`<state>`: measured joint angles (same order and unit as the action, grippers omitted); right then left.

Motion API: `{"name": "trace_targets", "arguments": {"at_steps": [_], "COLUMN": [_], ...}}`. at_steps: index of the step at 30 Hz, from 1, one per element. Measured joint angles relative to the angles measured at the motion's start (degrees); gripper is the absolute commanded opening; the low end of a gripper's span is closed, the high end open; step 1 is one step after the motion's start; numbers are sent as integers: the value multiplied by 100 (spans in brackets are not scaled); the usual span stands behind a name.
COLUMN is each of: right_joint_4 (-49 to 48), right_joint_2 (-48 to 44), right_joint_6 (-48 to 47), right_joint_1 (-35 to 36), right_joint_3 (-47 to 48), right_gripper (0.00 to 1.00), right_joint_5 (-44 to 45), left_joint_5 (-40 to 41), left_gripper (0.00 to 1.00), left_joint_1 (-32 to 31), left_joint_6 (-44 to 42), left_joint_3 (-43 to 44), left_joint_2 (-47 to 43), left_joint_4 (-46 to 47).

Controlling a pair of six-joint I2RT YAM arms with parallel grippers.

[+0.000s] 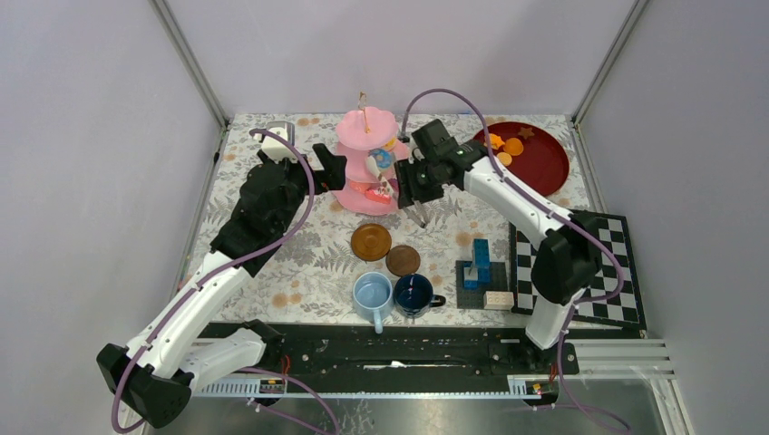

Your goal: Serve the afternoon tea

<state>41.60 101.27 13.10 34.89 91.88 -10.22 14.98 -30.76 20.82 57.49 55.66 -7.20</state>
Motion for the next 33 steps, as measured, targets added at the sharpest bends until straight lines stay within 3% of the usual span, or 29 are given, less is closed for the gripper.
{"name": "trace_targets", "arguments": {"at_steps": [17, 33], "right_joint_4": [310, 426], "right_joint_2": [1305, 1508], "right_joint_6": [-15, -68], "right_joint_1": [457, 461], "right_joint_3": [1534, 1703], "right_gripper": [34, 57], "right_joint_5": [92, 367], "left_joint_5": [0, -20], "left_gripper": [99, 99], "left_joint_1": [0, 0], "left_joint_6": [0, 20], "left_joint_3": [0, 0], "left_joint_2": [0, 46], "left_joint_4": [0, -4]}}
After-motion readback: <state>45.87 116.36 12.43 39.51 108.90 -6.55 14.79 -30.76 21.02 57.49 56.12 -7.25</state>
